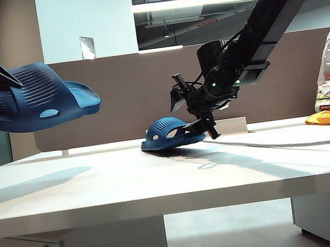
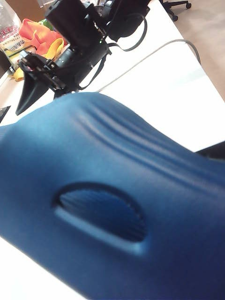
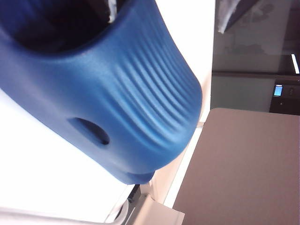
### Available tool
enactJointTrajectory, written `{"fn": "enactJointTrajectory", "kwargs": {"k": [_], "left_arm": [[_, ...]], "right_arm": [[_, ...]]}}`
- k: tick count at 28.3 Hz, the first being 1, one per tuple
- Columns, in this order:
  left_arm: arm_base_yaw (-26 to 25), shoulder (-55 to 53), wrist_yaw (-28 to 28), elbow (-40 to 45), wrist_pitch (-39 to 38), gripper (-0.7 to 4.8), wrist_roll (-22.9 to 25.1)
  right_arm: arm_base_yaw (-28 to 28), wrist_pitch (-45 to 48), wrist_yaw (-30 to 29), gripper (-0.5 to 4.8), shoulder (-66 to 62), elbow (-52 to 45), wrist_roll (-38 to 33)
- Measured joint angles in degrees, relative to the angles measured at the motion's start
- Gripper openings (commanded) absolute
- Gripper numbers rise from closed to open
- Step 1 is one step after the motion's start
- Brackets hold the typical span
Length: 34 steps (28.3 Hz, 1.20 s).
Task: Interlock the pair of blue slippers on the table with their fronts facing up.
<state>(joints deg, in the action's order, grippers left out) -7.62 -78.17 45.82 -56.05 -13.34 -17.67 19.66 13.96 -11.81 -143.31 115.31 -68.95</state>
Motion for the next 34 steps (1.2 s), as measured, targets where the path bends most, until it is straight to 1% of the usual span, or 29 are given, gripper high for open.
{"fn": "enactJointTrajectory", "kwargs": {"k": [7, 11, 16, 22, 26, 29, 31, 33, 34], "left_arm": [[0.0, 0.0, 0.0, 0.0, 0.09, -0.06, 0.0], [0.0, -0.02, 0.0, 0.0, 0.11, -0.06, 0.0], [0.0, -0.02, 0.0, 0.0, 0.11, -0.06, 0.0], [0.0, -0.02, 0.0, 0.0, -0.22, -0.06, 0.02], [0.0, -0.02, 0.0, 0.0, -0.26, -0.06, 0.11], [0.0, -0.02, -0.24, 0.0, -0.26, -0.06, 0.22], [0.0, -0.02, -0.79, 0.0, -0.28, -0.06, 0.52], [0.0, -0.02, -1.25, 0.0, -0.44, -0.06, 1.16], [-0.02, -0.02, -1.33, 0.0, -0.48, -0.06, 1.25]], "right_arm": [[-0.17, -2.95, 0.2, 2.74, -1.92, 1.79, -0.02], [-0.15, -2.08, 0.22, 2.73, -2.43, 1.95, -0.02], [-0.2, 0.61, 0.11, 2.57, -4.15, 1.99, -0.24], [-0.2, 2.97, 0.17, 1.04, -4.72, 2.03, -0.31], [-0.42, 4.63, 0.26, 0.42, -5.03, 2.03, -0.22], [-0.57, 4.68, -0.33, 0.36, -5.05, 2.03, -0.22], [-0.74, 4.72, -1.49, 0.07, -5.05, 2.03, -0.22], [-0.96, 4.87, -3.19, 0.07, -5.07, 2.03, -0.17], [-1.11, 5.07, -4.11, -0.03, -5.09, 2.03, -0.02]]}}
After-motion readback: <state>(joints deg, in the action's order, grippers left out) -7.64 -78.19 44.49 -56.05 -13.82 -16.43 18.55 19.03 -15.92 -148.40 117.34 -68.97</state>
